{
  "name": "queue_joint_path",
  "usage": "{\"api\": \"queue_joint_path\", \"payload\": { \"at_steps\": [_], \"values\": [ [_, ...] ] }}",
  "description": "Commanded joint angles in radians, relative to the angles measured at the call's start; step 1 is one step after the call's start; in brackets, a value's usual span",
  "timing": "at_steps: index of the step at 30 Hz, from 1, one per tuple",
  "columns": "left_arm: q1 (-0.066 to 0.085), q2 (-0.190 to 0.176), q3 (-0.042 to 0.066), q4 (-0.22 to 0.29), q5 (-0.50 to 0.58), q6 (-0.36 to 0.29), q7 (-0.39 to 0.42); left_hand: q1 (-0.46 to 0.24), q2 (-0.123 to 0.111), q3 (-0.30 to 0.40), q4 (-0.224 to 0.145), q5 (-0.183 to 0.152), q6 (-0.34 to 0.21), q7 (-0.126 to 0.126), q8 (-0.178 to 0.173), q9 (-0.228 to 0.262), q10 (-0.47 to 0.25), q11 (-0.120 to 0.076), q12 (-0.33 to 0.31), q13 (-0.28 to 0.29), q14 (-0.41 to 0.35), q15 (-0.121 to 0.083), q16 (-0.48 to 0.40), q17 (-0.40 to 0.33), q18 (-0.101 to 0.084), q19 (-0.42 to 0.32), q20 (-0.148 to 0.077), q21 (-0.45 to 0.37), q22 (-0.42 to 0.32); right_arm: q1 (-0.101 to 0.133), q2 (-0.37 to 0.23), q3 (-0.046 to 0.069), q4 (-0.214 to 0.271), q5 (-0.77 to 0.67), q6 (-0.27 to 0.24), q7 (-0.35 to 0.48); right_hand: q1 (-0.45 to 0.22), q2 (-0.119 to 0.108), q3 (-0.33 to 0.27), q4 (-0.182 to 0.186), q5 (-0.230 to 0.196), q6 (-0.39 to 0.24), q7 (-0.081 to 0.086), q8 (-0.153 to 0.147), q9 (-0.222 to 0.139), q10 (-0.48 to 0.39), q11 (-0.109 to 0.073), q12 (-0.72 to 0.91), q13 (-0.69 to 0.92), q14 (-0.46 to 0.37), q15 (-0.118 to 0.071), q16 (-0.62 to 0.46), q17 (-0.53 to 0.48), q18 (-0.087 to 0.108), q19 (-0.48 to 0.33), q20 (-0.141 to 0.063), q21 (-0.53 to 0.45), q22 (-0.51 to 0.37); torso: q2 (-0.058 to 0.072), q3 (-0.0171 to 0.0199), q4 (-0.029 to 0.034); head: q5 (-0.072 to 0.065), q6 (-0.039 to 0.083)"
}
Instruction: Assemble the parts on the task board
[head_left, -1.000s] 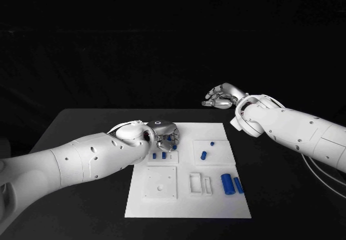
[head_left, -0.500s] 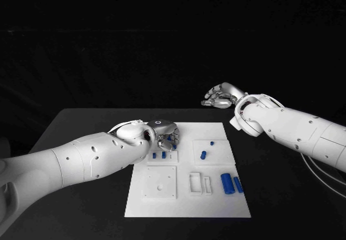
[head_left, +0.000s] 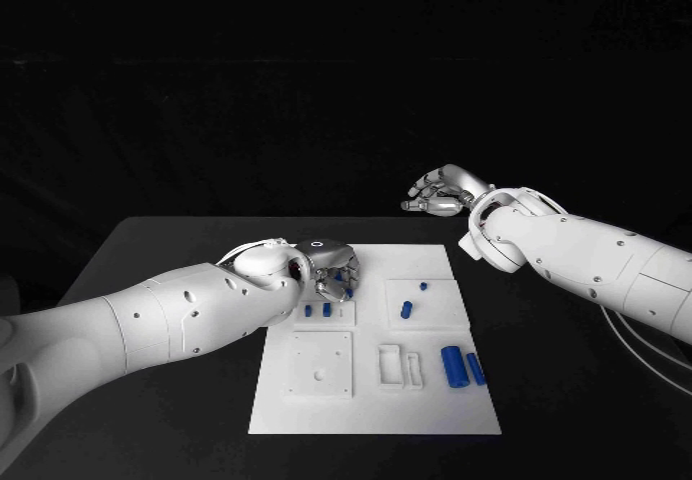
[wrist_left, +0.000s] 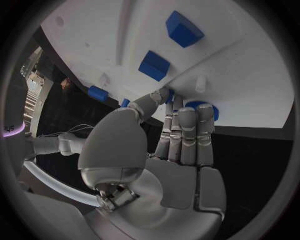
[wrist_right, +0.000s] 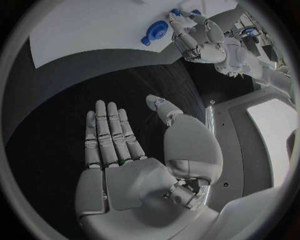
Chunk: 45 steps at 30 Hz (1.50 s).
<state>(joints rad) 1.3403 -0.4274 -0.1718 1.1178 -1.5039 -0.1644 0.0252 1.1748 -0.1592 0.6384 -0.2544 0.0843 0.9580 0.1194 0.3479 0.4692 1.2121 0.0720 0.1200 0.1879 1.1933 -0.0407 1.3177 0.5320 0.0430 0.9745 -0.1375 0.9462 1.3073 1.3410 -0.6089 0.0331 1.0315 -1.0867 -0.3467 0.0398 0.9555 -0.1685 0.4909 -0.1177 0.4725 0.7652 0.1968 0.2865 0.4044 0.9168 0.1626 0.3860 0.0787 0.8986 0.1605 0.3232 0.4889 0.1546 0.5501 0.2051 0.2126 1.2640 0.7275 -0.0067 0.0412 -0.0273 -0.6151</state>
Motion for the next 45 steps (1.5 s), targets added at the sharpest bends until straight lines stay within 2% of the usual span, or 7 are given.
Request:
{"api": "queue_joint_path", "payload": {
  "at_steps": [1,13,23,28,32,35,45],
  "values": [
    [-0.009,0.004,-0.006,-0.002,0.005,0.062,-0.001,0.003,0.017,-0.002,-0.002,0.0,0.018,-0.003,0.01,0.003,0.019,-0.003,0.006,0.005,0.011,-0.004,0.008,0.0,0.082,0.009,-0.002,0.008,0.02,0.0,0.0,0.0,0.002,-0.002,0.008,0.01,-0.004,-0.003,-0.003,0.005,0.004,-0.006,0.02,0.005,-0.001,0.0,0.004,0.004,-0.002,-0.007,0.0,-0.004,-0.001,0.014,-0.004,0.003,-0.007,0.001,0.0,0.0,0.0006,-0.001,-0.001],
    [-0.01,0.002,-0.006,-0.005,0.002,0.03,-0.006,0.002,0.065,0.009,-0.005,0.006,0.078,-0.023,0.032,0.014,0.09,-0.028,0.018,0.013,0.039,-0.028,0.016,-0.003,0.083,0.027,-0.018,0.026,0.019,0.0,0.001,0.0,0.001,-0.002,0.009,0.01,-0.003,-0.003,-0.003,0.005,0.005,-0.006,0.02,0.005,-0.001,0.0,0.004,0.004,-0.002,-0.007,0.0,-0.004,-0.002,0.014,-0.004,0.003,-0.007,0.002,0.0,-0.0003,0.0007,-0.001,-0.001],
    [-0.013,-0.011,-0.005,0.001,0.042,-0.079,-0.001,-0.001,0.072,0.012,-0.008,0.006,0.086,-0.026,0.033,0.017,0.102,-0.034,0.016,0.013,0.046,-0.034,0.017,-0.004,0.082,0.033,-0.024,0.029,0.017,0.0,0.001,0.0,0.001,-0.002,0.008,0.011,-0.003,-0.002,-0.004,0.006,0.006,-0.006,0.02,0.006,-0.001,0.0,0.004,0.004,-0.002,-0.007,0.0,-0.004,-0.002,0.014,-0.004,0.003,-0.008,0.002,0.0,-0.0005,0.0018,0.0,0.002],
    [-0.014,-0.038,-0.003,0.022,0.074,-0.13,0.007,-0.002,0.072,0.014,-0.01,0.01,0.089,-0.027,0.034,0.018,0.106,-0.035,0.015,0.013,0.047,-0.035,0.016,-0.005,0.082,0.034,-0.025,0.03,0.016,0.0,0.001,0.0,0.001,-0.002,0.008,0.011,-0.003,-0.002,-0.004,0.006,0.008,-0.006,0.02,0.006,-0.001,0.0,0.004,0.004,-0.003,-0.007,0.0,-0.004,-0.002,0.014,-0.004,0.003,-0.008,0.003,0.0,-0.001,0.0011,0.001,0.004],
    [-0.014,-0.064,0.003,0.052,0.107,-0.161,0.018,-0.003,0.07,0.016,-0.011,0.013,0.091,-0.028,0.033,0.019,0.11,-0.036,0.014,0.014,0.05,-0.036,0.017,-0.006,0.081,0.037,-0.027,0.03,0.015,0.0,-0.001,0.0,-0.001,-0.002,0.008,0.011,-0.003,-0.002,-0.004,0.006,0.009,-0.006,0.02,0.006,-0.001,0.0,0.004,0.004,-0.003,-0.008,0.0,-0.004,-0.002,0.014,-0.004,0.003,-0.008,0.003,0.001,-0.0005,0.0002,0.001,0.006],
    [-0.014,-0.078,0.019,0.072,0.123,-0.172,0.015,-0.004,0.069,0.017,-0.012,0.015,0.093,-0.029,0.033,0.02,0.113,-0.037,0.013,0.014,0.053,-0.037,0.018,-0.006,0.081,0.039,-0.028,0.032,0.015,-0.001,-0.001,0.0,-0.003,-0.002,0.007,0.011,-0.003,-0.002,-0.004,0.006,0.009,-0.006,0.02,0.006,-0.001,0.0,0.004,0.005,-0.003,-0.008,0.0,-0.004,-0.002,0.014,-0.004,0.003,-0.008,0.003,0.0,-0.0012,0.0025,-0.001,0.006],
    [-0.014,-0.128,0.053,0.129,0.158,-0.136,-0.003,-0.005,0.066,0.019,-0.013,0.018,0.096,-0.029,0.033,0.02,0.116,-0.038,0.011,0.013,0.056,-0.038,0.019,-0.006,0.081,0.042,-0.031,0.033,0.015,-0.003,0.0,0.0,-0.002,-0.002,0.008,0.012,-0.004,-0.001,-0.004,0.007,0.01,-0.006,0.02,0.006,-0.001,0.0,0.004,0.005,-0.003,-0.008,0.0,-0.004,-0.002,0.014,-0.004,0.003,-0.009,0.004,-0.001,-0.0019,0.0044,0.006,0.009]
  ]
}}
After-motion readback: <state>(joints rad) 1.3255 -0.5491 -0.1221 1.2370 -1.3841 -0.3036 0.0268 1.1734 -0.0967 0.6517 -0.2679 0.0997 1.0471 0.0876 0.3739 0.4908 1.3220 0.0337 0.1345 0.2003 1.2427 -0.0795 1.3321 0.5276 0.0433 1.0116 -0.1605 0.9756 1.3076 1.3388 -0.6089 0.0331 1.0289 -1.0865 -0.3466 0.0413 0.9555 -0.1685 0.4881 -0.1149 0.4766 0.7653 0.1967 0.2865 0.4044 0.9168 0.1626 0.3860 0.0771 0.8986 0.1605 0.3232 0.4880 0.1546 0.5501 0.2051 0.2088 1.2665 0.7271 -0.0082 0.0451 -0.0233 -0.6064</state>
